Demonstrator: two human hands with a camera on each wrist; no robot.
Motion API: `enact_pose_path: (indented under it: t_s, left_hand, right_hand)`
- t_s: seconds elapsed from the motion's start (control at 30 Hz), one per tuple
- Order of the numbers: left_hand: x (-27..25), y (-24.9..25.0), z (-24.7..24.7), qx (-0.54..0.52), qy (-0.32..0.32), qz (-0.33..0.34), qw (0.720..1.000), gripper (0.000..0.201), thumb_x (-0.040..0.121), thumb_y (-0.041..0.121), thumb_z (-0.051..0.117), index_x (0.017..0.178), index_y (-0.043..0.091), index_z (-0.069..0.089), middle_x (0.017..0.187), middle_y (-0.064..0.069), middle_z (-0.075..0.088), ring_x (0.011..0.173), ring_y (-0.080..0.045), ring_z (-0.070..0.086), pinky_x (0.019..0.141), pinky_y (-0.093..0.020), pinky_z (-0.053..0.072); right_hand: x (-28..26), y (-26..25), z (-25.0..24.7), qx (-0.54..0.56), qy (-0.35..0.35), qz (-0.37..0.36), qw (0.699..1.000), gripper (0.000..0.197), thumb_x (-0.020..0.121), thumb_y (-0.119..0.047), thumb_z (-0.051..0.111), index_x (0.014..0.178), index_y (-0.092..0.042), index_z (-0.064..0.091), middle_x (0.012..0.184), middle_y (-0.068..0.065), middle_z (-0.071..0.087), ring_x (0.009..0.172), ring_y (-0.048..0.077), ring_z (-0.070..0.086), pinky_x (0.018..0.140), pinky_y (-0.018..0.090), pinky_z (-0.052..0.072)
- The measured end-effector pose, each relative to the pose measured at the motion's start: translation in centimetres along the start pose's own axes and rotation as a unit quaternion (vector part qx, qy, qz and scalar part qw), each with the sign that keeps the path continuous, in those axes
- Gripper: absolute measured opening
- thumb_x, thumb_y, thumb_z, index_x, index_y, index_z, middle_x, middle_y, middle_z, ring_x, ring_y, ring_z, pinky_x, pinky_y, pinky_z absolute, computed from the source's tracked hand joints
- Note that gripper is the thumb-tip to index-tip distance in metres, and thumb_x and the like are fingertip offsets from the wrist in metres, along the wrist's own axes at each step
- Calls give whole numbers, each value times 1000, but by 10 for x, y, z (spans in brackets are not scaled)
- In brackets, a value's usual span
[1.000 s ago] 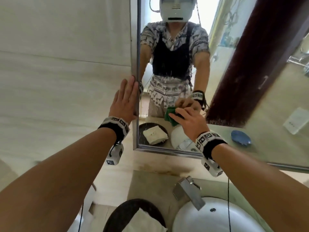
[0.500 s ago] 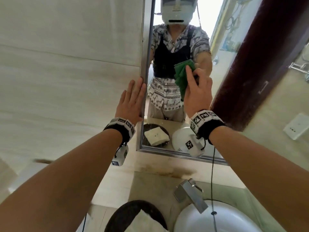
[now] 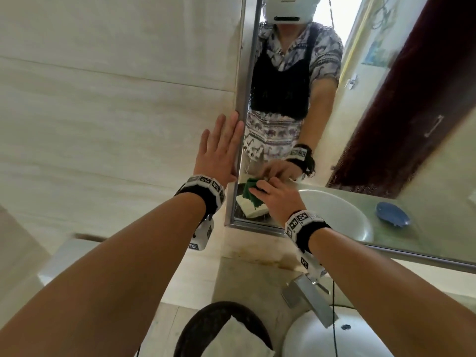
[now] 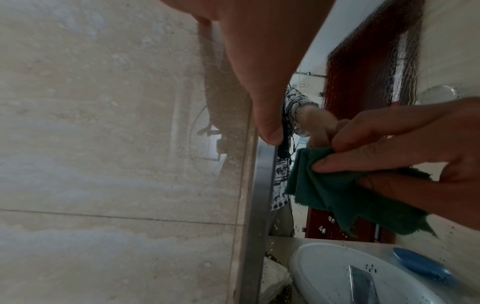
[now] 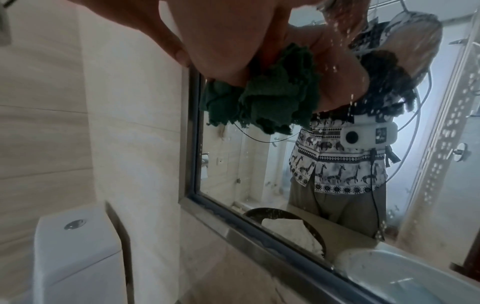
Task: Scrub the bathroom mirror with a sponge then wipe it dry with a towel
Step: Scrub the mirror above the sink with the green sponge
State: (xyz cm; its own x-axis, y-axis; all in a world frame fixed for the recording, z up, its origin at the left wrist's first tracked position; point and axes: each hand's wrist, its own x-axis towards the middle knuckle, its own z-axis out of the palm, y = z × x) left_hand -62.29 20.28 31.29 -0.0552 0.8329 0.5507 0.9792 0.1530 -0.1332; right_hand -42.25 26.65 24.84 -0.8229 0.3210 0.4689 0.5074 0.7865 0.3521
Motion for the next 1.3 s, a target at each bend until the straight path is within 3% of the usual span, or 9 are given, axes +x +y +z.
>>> enact_pose_path:
  t_s: [0.13, 0.27, 0.37, 0.47, 0.53, 0.6, 0.73, 1.0, 1.3]
  left_hand:
    - [-1, 5, 0, 13, -15, -17, 1000, 142, 65, 49, 84, 152, 12, -23, 158, -5, -30, 151, -32, -10, 119, -53, 20]
    - [-5, 8, -7, 9, 14, -29, 999, 111, 89, 21, 66, 151, 14, -26, 163, -7, -21, 152, -30, -5, 115, -50, 32]
    - [-11, 4, -25, 8, -47, -11, 999, 120, 82, 19, 74, 153, 16, -23, 156, -2, -35, 151, -32, -1, 114, -51, 33]
    - [-18, 6, -42, -13, -96, -20, 995, 125, 75, 23, 80, 155, 18, -16, 159, 1, -32, 148, -36, 13, 110, -51, 39]
    - [-24, 13, -50, -27, -130, -47, 990, 116, 78, 24, 78, 156, 20, -7, 163, -1, -19, 145, -36, 19, 105, -51, 43]
    - [-29, 23, -62, -42, -171, -74, 982, 97, 80, 25, 76, 154, 19, 13, 161, -5, 14, 137, -33, 32, 97, -49, 47]
    - [-32, 51, -85, -62, -238, -58, 968, 58, 85, 33, 71, 135, 17, 45, 134, -7, 51, 120, -31, 52, 91, -44, 48]
    - [-35, 171, -143, -75, -227, 36, 970, 49, 87, 30, 68, 132, 19, 55, 127, -6, 62, 112, -28, 61, 88, -38, 51]
    - [-69, 344, -185, -124, -194, 69, 971, 45, 84, 34, 71, 123, 18, 56, 119, -4, 62, 103, -27, 61, 82, -37, 49]
  right_hand:
    - [6, 5, -11, -3, 4, 22, 1000, 39, 80, -6, 55, 114, -20, 68, 107, 1, 62, 89, 26, 55, 59, 34, 50]
    - [9, 15, -42, -11, 35, 96, 995, 32, 83, -19, 60, 115, -20, 67, 113, 5, 61, 95, 28, 55, 66, 36, 53]
    - [7, 16, -73, 22, 37, 154, 987, 40, 79, -30, 48, 111, -18, 69, 101, 8, 66, 86, 33, 59, 60, 37, 52]
    - [3, 18, -93, 62, 20, 237, 969, 39, 82, -26, 45, 112, -17, 67, 102, 8, 65, 90, 35, 58, 60, 37, 48]
    - [-4, 22, -100, 75, 30, 280, 957, 31, 82, -11, 56, 111, -17, 67, 103, 6, 65, 91, 33, 57, 63, 36, 49]
    - [-16, 28, -108, 87, 36, 302, 949, 35, 80, -4, 59, 111, -18, 67, 105, 4, 65, 92, 31, 57, 66, 33, 47]
    - [-46, 41, -133, 107, 55, 321, 940, 34, 82, -2, 56, 110, -18, 68, 107, 4, 65, 93, 31, 56, 70, 31, 45]
    - [-157, 77, -202, 122, 81, 366, 919, 36, 80, -1, 54, 110, -16, 67, 104, 5, 65, 96, 31, 57, 81, 42, 51]
    - [-337, 148, -284, 112, 79, 432, 891, 39, 79, 1, 54, 111, -18, 68, 107, 2, 64, 98, 25, 57, 83, 31, 47]
